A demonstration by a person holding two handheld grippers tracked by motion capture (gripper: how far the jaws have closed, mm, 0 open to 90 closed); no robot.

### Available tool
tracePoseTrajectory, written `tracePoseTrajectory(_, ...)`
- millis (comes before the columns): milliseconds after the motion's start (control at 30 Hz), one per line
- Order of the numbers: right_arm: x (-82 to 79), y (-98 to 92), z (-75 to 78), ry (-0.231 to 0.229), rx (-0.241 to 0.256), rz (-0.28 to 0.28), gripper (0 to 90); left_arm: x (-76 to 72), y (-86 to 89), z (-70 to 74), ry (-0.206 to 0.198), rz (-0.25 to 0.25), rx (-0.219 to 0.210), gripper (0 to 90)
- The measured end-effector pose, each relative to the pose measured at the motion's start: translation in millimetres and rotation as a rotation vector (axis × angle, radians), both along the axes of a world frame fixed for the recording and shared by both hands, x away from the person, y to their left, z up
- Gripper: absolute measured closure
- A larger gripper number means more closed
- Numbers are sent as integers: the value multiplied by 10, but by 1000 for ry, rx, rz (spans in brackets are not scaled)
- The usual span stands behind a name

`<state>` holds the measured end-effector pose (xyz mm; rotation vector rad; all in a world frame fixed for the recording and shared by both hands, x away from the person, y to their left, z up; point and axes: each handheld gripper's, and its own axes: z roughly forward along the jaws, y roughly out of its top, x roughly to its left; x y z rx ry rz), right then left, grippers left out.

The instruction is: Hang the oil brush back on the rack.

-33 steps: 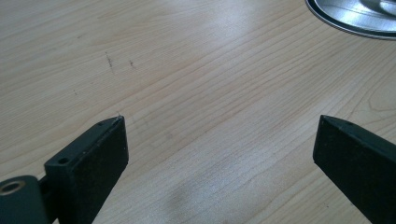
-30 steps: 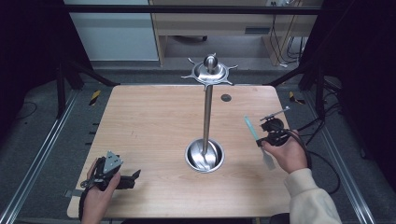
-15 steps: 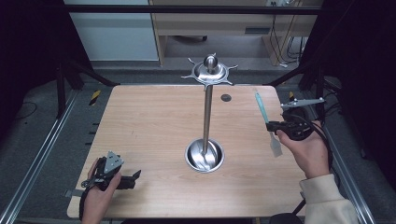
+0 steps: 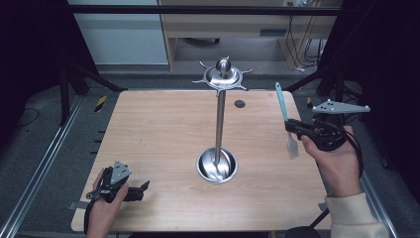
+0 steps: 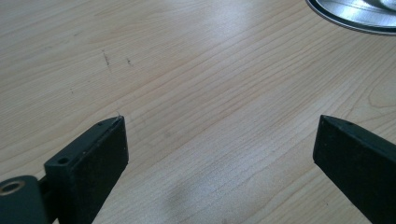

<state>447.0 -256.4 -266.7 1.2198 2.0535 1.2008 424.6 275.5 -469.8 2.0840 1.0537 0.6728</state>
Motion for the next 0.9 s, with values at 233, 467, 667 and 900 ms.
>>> tracePoseTrajectory(233,-81,15,100,-44,30,23,822,3,-12,0,-1,-5,4,29)
tracePoseTrajectory(467,-156,23,164,-64,59,50,822,2,-10,-1,1,-4,3,29)
tracePoseTrajectory(667,-196,22,198,-88,76,63,822,3,-12,-1,-1,-4,5,29)
tracePoseTrajectory(900,-250,46,236,-107,88,89,822,3,-12,-2,0,-4,6,29)
